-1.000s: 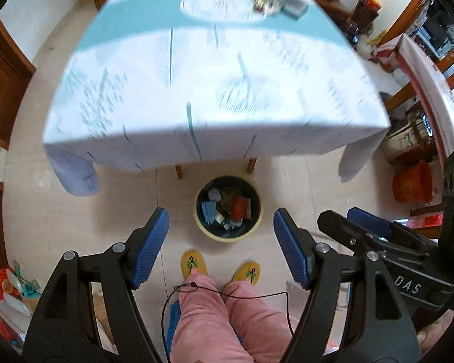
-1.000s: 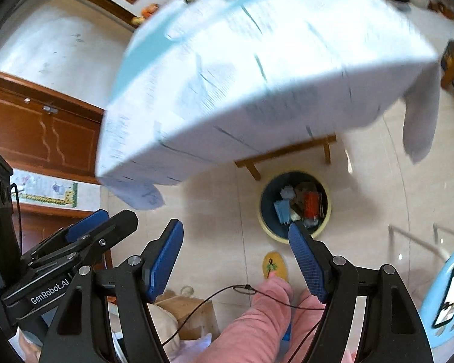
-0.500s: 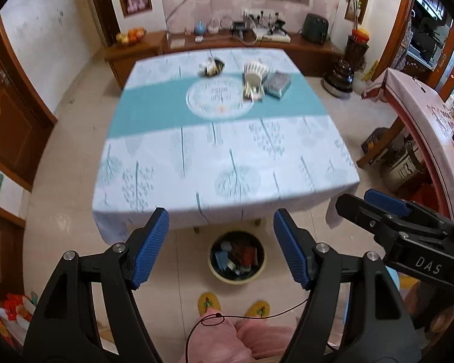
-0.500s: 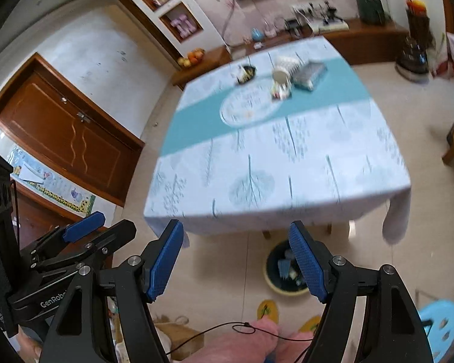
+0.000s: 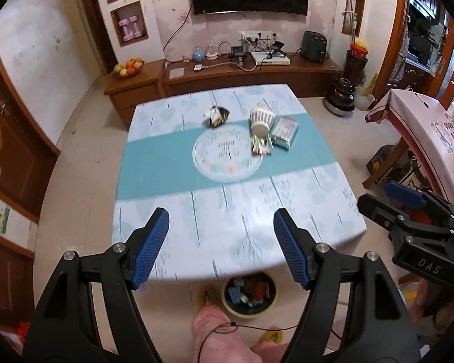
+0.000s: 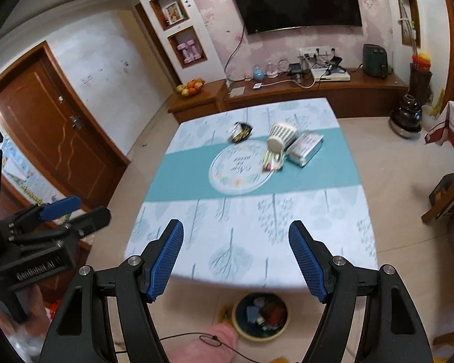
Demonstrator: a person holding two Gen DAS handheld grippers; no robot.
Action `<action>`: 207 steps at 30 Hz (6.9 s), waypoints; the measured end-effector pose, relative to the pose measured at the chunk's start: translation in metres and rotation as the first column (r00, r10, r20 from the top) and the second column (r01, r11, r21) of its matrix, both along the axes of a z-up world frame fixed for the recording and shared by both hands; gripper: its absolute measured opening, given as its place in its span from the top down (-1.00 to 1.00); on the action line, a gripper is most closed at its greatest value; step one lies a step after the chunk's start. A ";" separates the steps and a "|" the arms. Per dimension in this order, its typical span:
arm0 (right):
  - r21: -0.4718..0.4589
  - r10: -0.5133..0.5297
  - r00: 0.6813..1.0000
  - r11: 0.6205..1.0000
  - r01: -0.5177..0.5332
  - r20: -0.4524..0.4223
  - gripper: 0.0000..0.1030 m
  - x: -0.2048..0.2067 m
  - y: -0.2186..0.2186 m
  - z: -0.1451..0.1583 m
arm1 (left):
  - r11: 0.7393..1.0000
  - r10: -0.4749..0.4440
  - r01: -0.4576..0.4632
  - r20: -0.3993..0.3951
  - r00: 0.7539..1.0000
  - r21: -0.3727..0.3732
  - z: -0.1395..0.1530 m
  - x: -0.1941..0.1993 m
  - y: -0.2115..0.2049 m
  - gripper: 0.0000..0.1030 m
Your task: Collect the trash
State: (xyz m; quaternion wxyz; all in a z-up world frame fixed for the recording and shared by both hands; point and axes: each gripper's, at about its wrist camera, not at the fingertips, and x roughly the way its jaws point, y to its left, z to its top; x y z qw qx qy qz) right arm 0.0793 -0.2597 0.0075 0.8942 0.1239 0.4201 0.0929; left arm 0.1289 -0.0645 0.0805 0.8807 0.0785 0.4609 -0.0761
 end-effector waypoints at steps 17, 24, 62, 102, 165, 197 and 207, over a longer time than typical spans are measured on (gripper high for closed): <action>-0.010 -0.208 0.965 0.978 0.209 -0.162 -0.38 0.273 0.000 -0.045 | 0.969 -0.245 0.247 -0.131 0.961 -0.003 -0.090 0.324 0.000 -0.34; 0.010 -0.276 0.925 0.958 0.288 -0.261 -0.38 0.372 -0.005 -0.116 | 0.962 -0.270 0.272 -0.217 0.938 -0.020 -0.176 0.412 -0.011 -0.34; -0.017 -0.294 0.853 0.948 0.318 -0.432 -0.17 0.493 -0.006 -0.296 | 0.964 -0.256 0.187 -0.471 0.844 -0.189 -0.370 0.525 -0.046 0.40; 0.183 -0.308 0.885 0.904 0.387 -0.350 -0.06 0.489 -0.027 -0.288 | 0.972 -0.221 0.169 -0.401 0.889 -0.161 -0.352 0.581 -0.075 0.15; 0.225 0.127 0.900 0.974 -0.033 -0.417 -0.06 -0.108 0.031 -0.278 | 0.990 -0.052 -0.002 -0.372 0.927 -0.143 -0.272 -0.102 0.019 0.23; 0.052 -0.064 0.759 0.990 0.128 -0.648 -0.47 -0.085 0.048 -0.642 | 0.998 -0.049 0.012 -0.564 0.824 -0.068 -0.636 -0.092 0.037 -0.13; 0.042 -0.080 0.784 0.990 0.134 -0.615 -0.47 -0.103 0.044 -0.602 | 0.997 -0.043 0.001 -0.533 0.845 -0.079 -0.588 -0.103 0.040 -0.20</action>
